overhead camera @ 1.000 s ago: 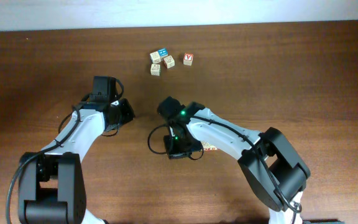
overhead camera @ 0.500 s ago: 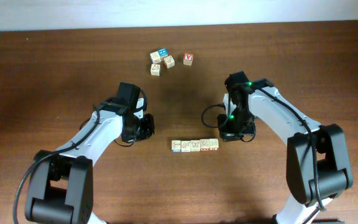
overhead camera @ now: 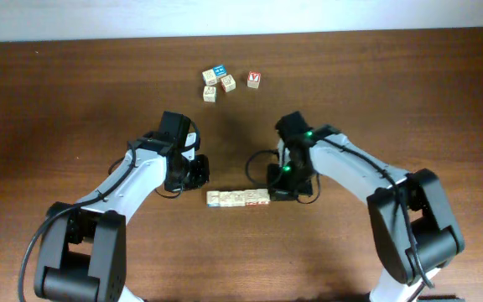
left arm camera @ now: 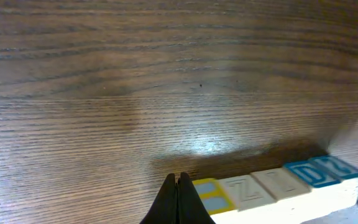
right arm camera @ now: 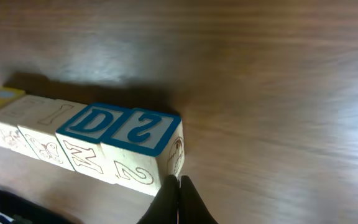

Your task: Rotate 5 blocks

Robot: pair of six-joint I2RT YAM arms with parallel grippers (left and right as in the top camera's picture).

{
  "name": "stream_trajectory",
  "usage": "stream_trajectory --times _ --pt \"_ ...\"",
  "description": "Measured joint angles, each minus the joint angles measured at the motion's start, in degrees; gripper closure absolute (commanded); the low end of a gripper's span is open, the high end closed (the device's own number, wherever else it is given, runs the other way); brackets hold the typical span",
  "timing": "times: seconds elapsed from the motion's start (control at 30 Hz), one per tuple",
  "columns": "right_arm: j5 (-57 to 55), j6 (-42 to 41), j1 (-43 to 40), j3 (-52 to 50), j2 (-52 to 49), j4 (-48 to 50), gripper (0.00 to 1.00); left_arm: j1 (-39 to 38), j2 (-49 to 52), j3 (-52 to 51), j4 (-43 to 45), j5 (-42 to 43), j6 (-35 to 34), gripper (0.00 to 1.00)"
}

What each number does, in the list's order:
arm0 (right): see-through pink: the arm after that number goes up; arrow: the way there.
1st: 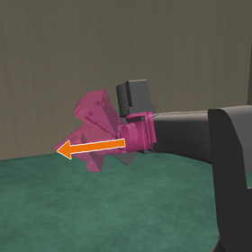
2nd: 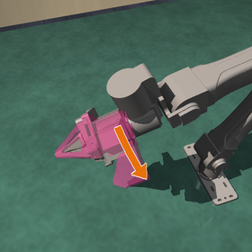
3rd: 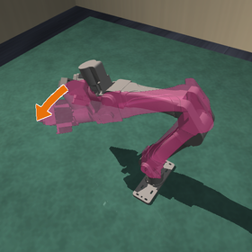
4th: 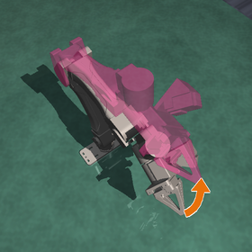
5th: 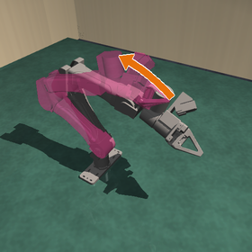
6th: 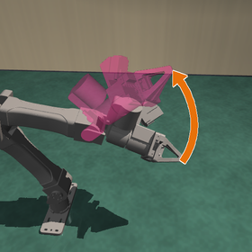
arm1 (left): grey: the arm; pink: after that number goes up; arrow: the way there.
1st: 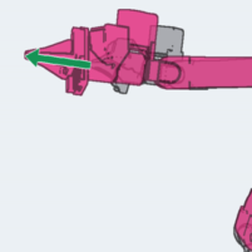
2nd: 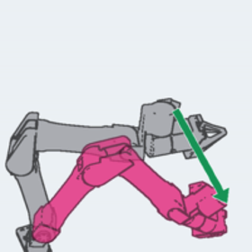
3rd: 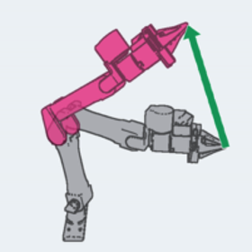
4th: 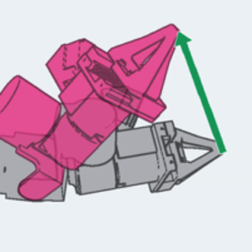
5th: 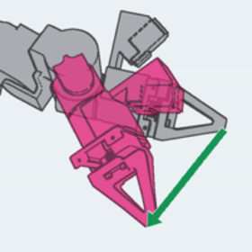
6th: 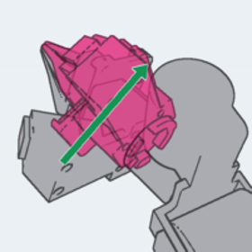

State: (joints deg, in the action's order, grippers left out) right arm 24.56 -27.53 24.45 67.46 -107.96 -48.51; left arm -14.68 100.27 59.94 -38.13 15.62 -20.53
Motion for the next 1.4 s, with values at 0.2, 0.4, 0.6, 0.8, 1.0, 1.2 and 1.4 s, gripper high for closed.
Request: stream_trajectory --times 0.2,0.4,0.6,0.8,1.0,1.2,1.4 --pt "-1.6 -3.8 1.7 0.0 0.0 0.6 0.96 0.0 0.0 0.0 -5.7 -1.1 -0.7 1.0" --pt "-1.8 -3.7 1.7 0.0 0.0 1.2 0.96 0.0 0.0 0.0 -7.3 -3.9 -0.9 1.0" --pt "-1.8 -3.3 1.7 0.0 0.0 1.9 0.96 0.3 0.6 0.0 -6.6 0.0 11.7 1.0" --pt "-2.0 -2.3 1.7 0.0 0.0 2.7 0.96 13.4 4.8 0.0 -6.3 14.6 21.7 1.0" --pt "-2.2 -2.3 1.7 0.0 0.0 3.2 0.96 13.9 8.5 -0.1 -6.7 24.7 25.5 1.0" --pt "-2.2 -2.3 1.7 -0.1 0.0 3.4 0.96 13.9 9.0 -0.1 -9.7 25.6 27.9 1.0" --pt "-2.2 -2.2 1.7 -0.1 0.0 3.4 0.96 13.9 9.0 -0.4 -9.4 25.6 28.5 1.0"
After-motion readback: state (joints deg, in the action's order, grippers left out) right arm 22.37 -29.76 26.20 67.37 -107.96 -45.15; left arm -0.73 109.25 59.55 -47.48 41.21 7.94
